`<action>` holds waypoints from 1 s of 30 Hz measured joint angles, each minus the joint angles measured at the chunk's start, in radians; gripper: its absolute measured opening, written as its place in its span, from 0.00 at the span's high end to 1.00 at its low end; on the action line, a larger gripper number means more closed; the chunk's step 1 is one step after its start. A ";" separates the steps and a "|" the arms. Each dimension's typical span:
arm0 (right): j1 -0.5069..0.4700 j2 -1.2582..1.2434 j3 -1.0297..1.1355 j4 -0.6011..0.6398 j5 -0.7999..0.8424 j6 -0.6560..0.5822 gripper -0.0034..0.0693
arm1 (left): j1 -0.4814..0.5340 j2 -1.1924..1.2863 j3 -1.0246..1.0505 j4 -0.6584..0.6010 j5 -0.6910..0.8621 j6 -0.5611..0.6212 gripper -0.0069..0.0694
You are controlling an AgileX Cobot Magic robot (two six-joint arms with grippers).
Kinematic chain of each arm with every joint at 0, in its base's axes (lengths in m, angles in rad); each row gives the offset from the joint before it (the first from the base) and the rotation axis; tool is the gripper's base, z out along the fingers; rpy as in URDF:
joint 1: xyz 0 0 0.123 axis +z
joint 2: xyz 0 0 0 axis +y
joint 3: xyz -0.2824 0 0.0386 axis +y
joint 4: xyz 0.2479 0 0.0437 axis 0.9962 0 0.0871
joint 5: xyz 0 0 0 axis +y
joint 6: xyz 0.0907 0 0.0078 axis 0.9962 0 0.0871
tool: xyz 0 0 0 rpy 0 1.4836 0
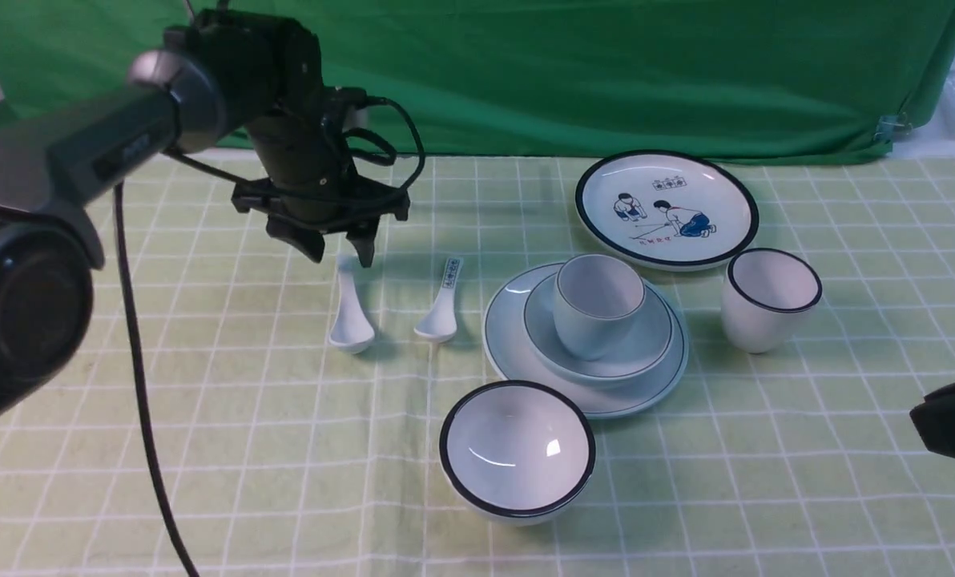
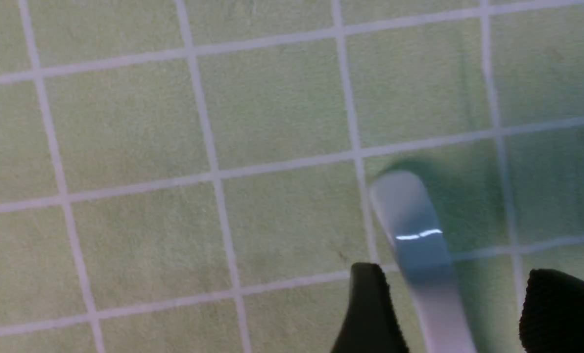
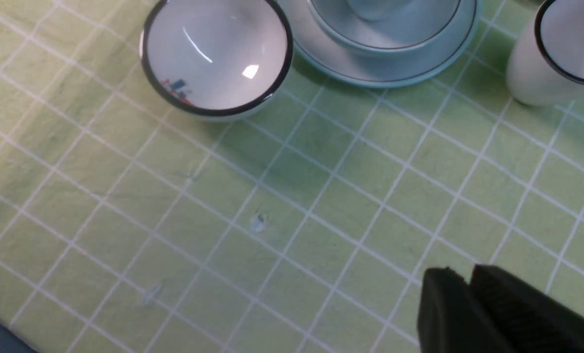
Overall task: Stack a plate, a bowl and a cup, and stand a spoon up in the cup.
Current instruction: Use the left arm to grab a blue soup spoon, then use the left arm to put the blue soup spoon into the blue teacup in the middle
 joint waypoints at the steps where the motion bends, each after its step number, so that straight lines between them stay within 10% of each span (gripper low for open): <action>1: 0.000 0.000 0.000 0.000 0.000 0.000 0.80 | 0.000 0.012 -0.003 0.002 0.004 -0.004 0.38; 7: 0.000 0.000 0.000 0.000 -0.001 0.000 0.79 | 0.000 0.051 -0.009 -0.015 0.018 -0.011 0.44; 14: 0.000 0.000 0.000 0.000 0.023 -0.001 0.78 | -0.005 0.056 -0.014 -0.003 0.039 0.055 0.76; 21: 0.000 -0.020 0.001 0.001 0.050 0.000 0.76 | -0.049 -0.067 0.014 -0.082 0.015 0.182 0.76; 25: 0.000 -0.065 0.019 -0.004 0.070 0.013 0.76 | -0.097 -0.258 0.142 -0.136 -0.175 0.274 0.76; 30: 0.000 -0.171 0.093 -0.052 0.066 0.097 0.76 | -0.264 -0.515 0.504 -0.484 -0.829 0.610 0.76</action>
